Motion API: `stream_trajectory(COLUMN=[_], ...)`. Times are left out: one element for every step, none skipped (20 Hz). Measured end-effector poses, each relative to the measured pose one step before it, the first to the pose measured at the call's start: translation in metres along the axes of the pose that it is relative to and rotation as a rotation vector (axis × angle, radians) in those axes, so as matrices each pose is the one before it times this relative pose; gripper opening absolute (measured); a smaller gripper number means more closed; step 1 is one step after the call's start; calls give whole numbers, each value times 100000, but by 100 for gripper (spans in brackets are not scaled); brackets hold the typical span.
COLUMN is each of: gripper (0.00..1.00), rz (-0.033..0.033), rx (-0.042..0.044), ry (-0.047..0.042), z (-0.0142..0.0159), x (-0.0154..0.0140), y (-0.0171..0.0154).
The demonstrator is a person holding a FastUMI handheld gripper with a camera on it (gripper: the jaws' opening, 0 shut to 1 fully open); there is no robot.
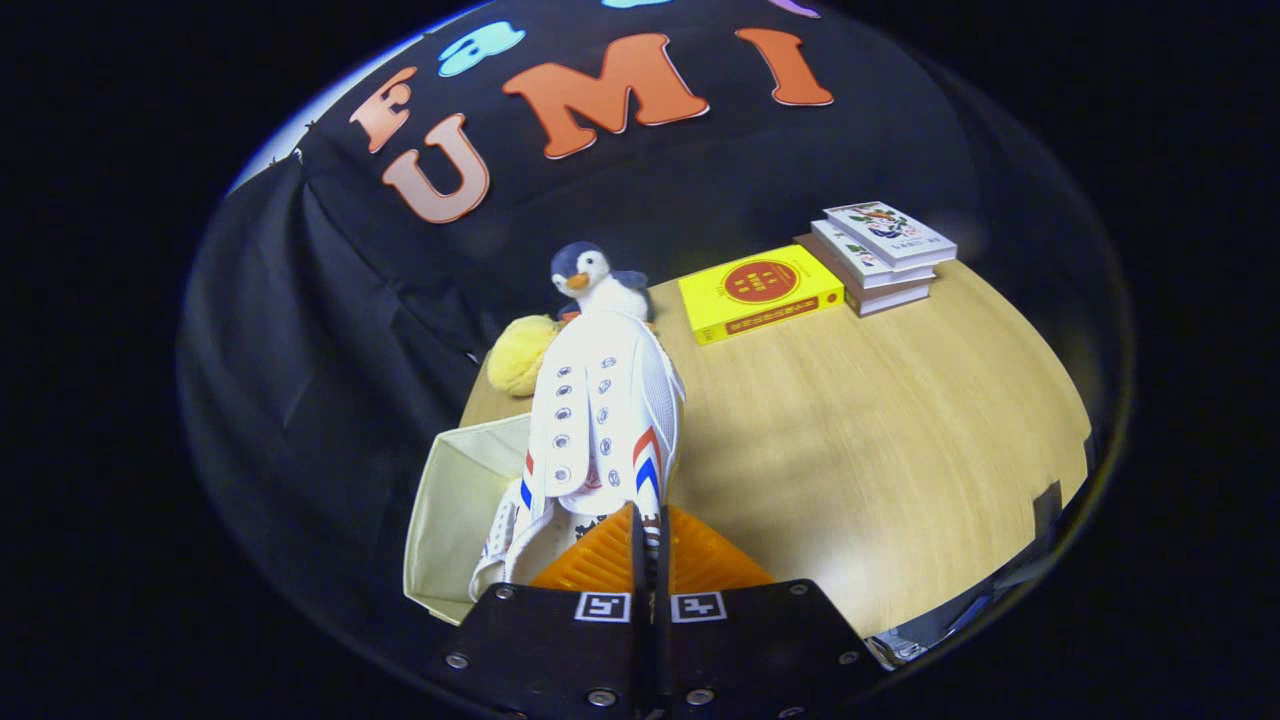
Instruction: Open the storage box then place both shoes into the box .Put the left shoe in first, then the right shoe, with the right side of both shoes facing outward in a uniform manner.
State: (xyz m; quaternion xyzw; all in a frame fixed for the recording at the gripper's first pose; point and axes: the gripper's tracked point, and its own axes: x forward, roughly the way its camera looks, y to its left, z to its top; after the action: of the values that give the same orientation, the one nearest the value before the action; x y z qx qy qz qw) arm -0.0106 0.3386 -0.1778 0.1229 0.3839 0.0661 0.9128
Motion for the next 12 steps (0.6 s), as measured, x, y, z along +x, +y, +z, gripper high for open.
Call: stream_trajectory(gripper=[1,0,1,0,0,0,0,1,0,0,0,0], rz=[1706,1253,347,137,270,726,803,601,-84,-670,-1278,-1901], rx=[-22,137,-964,-1470,-333,-75,147,51,255,138,-293,-882], ry=[733,504,-74,405,637,964,938,1009,778,970,331,134], z=[-377,-510,-290,-440,-540,-575,-529,-523,-556,-463,-344,-398], x=[97,189,287,266,310,313,281,425,396,425,551,533], y=[1716,1499,1309,1016,1067,1076,955,749,613,240,159,-25])
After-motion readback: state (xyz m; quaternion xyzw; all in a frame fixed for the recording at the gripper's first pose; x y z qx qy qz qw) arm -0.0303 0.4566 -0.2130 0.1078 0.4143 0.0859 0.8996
